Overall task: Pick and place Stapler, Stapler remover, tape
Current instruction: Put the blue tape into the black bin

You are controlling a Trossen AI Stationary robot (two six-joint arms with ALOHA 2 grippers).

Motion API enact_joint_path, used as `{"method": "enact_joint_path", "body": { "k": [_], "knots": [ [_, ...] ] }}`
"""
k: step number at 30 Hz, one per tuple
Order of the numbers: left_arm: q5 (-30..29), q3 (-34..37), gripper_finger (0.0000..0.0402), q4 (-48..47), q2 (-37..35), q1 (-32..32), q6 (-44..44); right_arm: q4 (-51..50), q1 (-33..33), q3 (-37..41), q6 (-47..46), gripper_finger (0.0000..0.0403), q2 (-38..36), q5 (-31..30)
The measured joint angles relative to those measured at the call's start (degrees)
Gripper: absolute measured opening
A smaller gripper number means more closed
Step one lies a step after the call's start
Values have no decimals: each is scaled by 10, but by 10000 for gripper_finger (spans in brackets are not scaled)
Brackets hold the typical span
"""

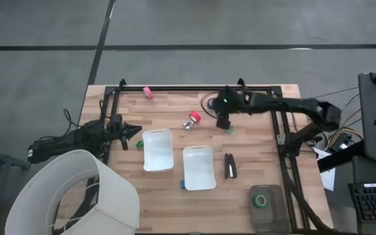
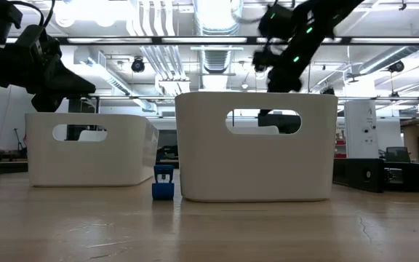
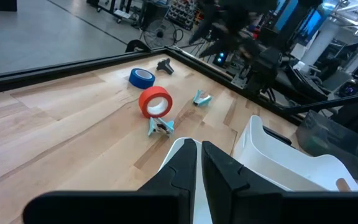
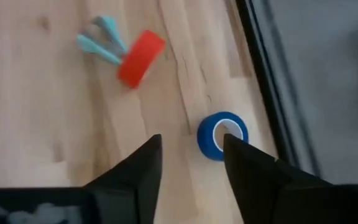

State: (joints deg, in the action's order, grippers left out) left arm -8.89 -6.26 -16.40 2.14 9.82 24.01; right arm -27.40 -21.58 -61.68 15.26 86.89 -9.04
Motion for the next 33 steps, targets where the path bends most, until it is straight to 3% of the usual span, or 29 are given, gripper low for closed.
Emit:
{"method": "enact_joint_path", "body": {
  "k": [7, 16, 33],
  "knots": [
    [0, 0, 28, 0, 0, 0, 0, -63, -73, -89, 4, 190, 115, 94],
    [0, 0, 28, 0, 0, 0, 0, -128, -106, -168, 57, 169, 201, 95],
    [0, 0, 28, 0, 0, 0, 0, -116, -122, -192, 69, 159, 284, 77]
  ]
}}
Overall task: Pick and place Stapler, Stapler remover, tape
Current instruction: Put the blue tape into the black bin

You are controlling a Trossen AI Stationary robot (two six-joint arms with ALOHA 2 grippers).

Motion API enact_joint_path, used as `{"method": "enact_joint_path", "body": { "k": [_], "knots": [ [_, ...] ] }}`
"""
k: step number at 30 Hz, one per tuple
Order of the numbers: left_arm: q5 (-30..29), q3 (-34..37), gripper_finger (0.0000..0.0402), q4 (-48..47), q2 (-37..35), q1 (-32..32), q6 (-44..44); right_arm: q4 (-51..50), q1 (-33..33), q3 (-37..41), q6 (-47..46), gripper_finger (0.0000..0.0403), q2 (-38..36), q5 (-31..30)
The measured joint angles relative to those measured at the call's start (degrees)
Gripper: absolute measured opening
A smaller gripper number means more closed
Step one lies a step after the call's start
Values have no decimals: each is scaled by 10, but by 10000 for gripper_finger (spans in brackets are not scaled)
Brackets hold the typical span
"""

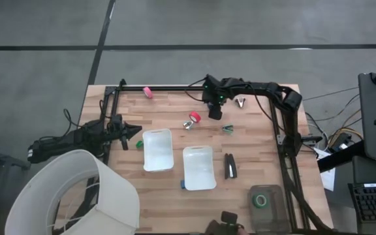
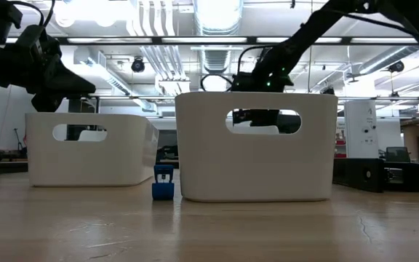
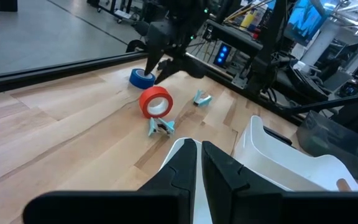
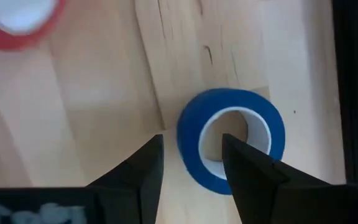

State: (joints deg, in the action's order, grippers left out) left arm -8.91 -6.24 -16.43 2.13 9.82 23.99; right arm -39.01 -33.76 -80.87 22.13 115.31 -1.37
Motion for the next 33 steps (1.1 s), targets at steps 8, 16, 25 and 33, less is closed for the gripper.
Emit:
{"method": "enact_joint_path", "body": {
  "k": [8, 16, 25, 33],
  "knots": [
    [0, 0, 28, 0, 0, 0, 0, 2, -4, -7, 10, 149, 20, -35],
    [0, 0, 28, 0, 0, 0, 0, -2, -4, -5, 10, 77, 19, -15],
    [0, 0, 28, 0, 0, 0, 0, -47, -3, -5, -1, 27, 7, -15],
    [0, 0, 28, 0, 0, 0, 0, -145, 16, -20, -49, 34, -79, -16]
  ]
}}
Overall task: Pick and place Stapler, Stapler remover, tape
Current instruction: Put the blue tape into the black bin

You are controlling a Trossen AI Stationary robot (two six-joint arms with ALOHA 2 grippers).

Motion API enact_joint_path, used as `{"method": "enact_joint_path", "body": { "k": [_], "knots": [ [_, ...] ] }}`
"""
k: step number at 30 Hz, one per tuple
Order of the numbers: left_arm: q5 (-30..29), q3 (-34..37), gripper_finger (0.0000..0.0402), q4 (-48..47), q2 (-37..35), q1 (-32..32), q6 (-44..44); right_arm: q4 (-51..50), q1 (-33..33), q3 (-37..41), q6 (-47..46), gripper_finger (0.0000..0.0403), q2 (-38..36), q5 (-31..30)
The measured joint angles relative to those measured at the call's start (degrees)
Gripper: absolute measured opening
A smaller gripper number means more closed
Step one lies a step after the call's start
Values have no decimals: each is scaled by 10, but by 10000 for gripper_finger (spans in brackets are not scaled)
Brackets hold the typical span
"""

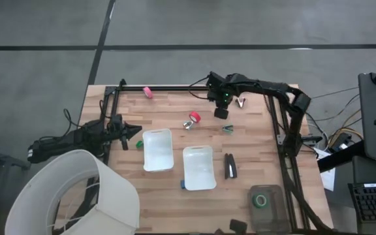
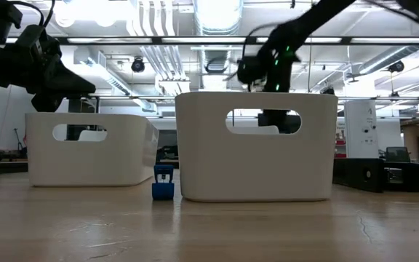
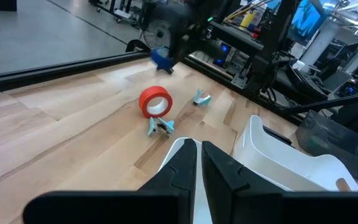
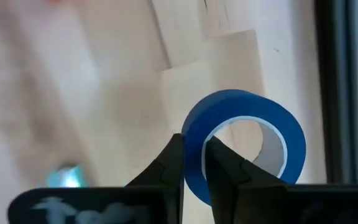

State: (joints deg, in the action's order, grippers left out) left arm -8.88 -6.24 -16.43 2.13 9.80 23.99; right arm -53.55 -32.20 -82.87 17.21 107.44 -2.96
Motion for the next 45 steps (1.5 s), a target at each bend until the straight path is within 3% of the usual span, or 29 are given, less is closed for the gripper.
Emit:
{"method": "enact_joint_path", "body": {
  "k": [6, 11, 17, 23, 28, 34, 39, 45],
  "knots": [
    [0, 0, 28, 0, 0, 0, 0, -90, 57, 12, -49, 35, -111, 4],
    [0, 0, 28, 0, 0, 0, 0, -142, 143, 45, -118, 35, -232, 5],
    [0, 0, 28, 0, 0, 0, 0, -156, 298, 89, -282, 35, -378, 4],
    [0, 0, 28, 0, 0, 0, 0, -160, 486, 109, -474, 36, -449, -3],
    [0, 0, 28, 0, 0, 0, 0, -161, 646, 120, -609, 36, -442, -27],
    [0, 0, 28, 0, 0, 0, 0, -148, 802, 121, -747, 36, -377, -35],
    [0, 0, 28, 0, 0, 0, 0, -70, 871, 119, -841, 36, -305, -20],
    [0, 0, 28, 0, 0, 0, 0, 49, 898, 118, -848, 36, -207, 27]
  ]
}}
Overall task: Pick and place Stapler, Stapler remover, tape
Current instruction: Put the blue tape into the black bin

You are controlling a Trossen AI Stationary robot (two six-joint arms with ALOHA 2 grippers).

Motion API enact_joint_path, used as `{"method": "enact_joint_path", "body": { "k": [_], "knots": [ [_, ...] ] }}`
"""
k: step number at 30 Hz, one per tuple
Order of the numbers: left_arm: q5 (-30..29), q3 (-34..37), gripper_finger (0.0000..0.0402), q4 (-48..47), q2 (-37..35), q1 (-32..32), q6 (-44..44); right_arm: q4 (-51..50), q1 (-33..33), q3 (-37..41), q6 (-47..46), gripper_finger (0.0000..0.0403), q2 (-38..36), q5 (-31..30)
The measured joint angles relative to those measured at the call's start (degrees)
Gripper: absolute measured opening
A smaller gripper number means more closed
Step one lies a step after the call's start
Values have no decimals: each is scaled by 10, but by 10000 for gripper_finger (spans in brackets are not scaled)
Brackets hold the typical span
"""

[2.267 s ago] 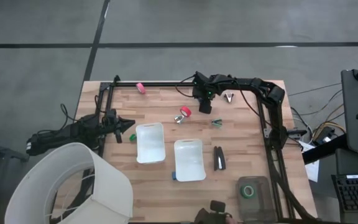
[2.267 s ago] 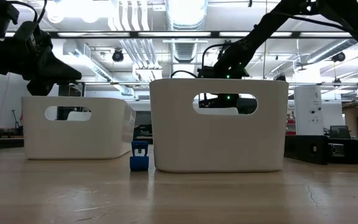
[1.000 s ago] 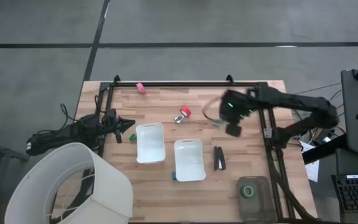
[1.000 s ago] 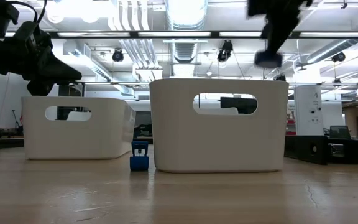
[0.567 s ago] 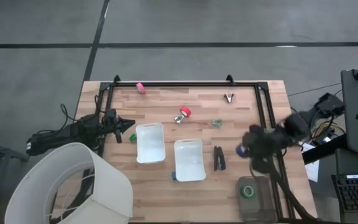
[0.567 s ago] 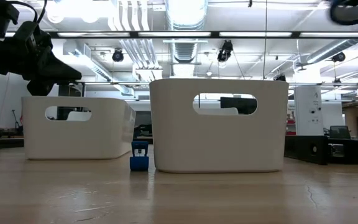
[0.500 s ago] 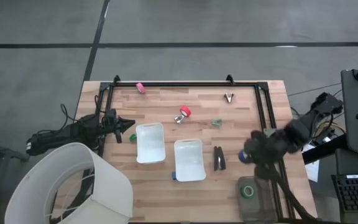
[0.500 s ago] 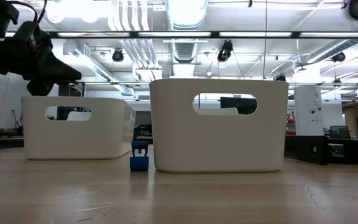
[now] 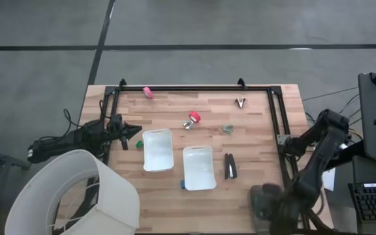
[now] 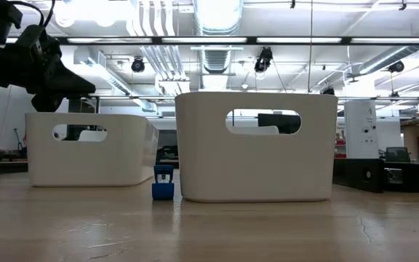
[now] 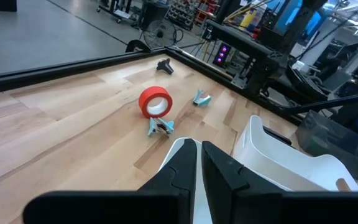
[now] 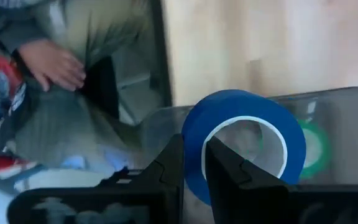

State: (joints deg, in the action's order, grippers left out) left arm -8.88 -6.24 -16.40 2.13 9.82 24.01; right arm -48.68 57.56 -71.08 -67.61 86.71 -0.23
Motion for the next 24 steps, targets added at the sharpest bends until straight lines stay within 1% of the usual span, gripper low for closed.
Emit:
{"method": "enact_joint_path", "body": {
  "k": [4, 6, 12, 24],
  "knots": [
    [0, 0, 28, 0, 0, 0, 0, 7, 0, -5, -21, 36, 57, 78],
    [0, 0, 28, 0, 0, 0, 0, 7, 0, -5, -26, 36, 77, 105],
    [0, 0, 28, 0, 0, 0, 0, 14, 1, -6, -25, 36, 114, 111],
    [0, 0, 28, 0, 0, 0, 0, 17, 16, 1, -23, 36, 144, 108]
  ]
}}
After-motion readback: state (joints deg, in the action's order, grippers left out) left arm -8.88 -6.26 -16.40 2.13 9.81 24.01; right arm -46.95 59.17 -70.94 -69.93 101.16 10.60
